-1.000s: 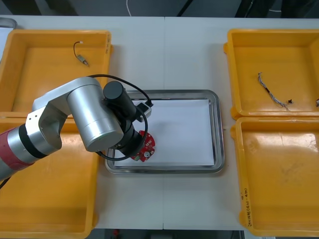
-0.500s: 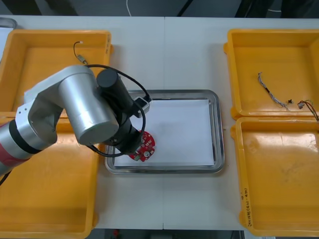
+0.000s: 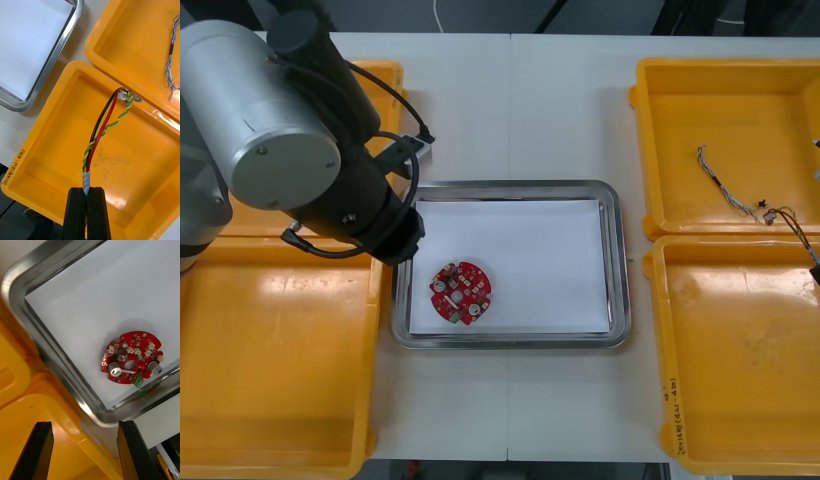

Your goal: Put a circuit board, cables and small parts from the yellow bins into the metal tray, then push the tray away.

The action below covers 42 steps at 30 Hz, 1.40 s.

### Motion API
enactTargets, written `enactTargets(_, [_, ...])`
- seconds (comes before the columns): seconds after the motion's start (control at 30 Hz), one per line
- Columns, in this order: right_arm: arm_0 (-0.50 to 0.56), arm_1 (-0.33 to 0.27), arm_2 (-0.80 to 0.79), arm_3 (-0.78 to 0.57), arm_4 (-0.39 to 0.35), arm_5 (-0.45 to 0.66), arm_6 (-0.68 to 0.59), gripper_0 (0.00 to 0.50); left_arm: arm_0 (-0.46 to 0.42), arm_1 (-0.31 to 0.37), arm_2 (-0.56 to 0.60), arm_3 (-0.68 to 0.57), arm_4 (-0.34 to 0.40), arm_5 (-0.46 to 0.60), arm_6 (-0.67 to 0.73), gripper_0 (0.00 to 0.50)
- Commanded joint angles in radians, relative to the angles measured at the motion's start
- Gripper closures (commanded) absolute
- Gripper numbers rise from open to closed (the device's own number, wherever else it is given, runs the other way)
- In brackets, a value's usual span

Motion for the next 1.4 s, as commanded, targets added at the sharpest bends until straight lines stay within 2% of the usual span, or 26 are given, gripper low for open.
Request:
enactTargets(0.03, [-0.035, -0.039, 0.021, -0.024, -0.011, 0.004, 0.055, 0.500, -0.069, 0.037, 0.075, -0.034, 0.008, 0.025, 0.116, 0.000])
enactTargets(0.23, [-0.062, -0.039, 0.043, -0.033, -0.014, 0.004, 0.054, 0.500, -0.069, 0.037, 0.159, -0.015, -0.007, 0.025, 0.132, 0.000])
enactTargets(0.43, [-0.133, -0.050, 0.119, -0.033, -0.008, 0.004, 0.048, 0.500, -0.069, 0.036, 0.238, 0.044, -0.037, 0.025, 0.136, 0.000])
enactTargets(0.77, [-0.346, -0.042, 0.330, -0.048, -0.029, 0.004, 0.045, 0.500, -0.069, 0.036, 0.290, 0.135, -0.130, 0.025, 0.138, 0.000])
enactTargets(0.97, [-0.450, 0.015, 0.463, -0.050, -0.006, 0.004, 0.055, 0.500, -0.069, 0.036, 0.308, 0.173, -0.161, 0.025, 0.138, 0.000])
enactTargets(1.13, [-0.530, 0.094, 0.592, -0.036, 0.051, 0.004, 0.074, 0.500, -0.069, 0.033, 0.313, 0.215, -0.173, 0.002, 0.138, 0.000])
enactTargets(1.4, [-0.615, 0.177, 0.767, 0.006, 0.136, 0.004, 0.112, 0.500, -0.069, -0.007, 0.311, 0.308, -0.198, -0.073, 0.133, 0.000])
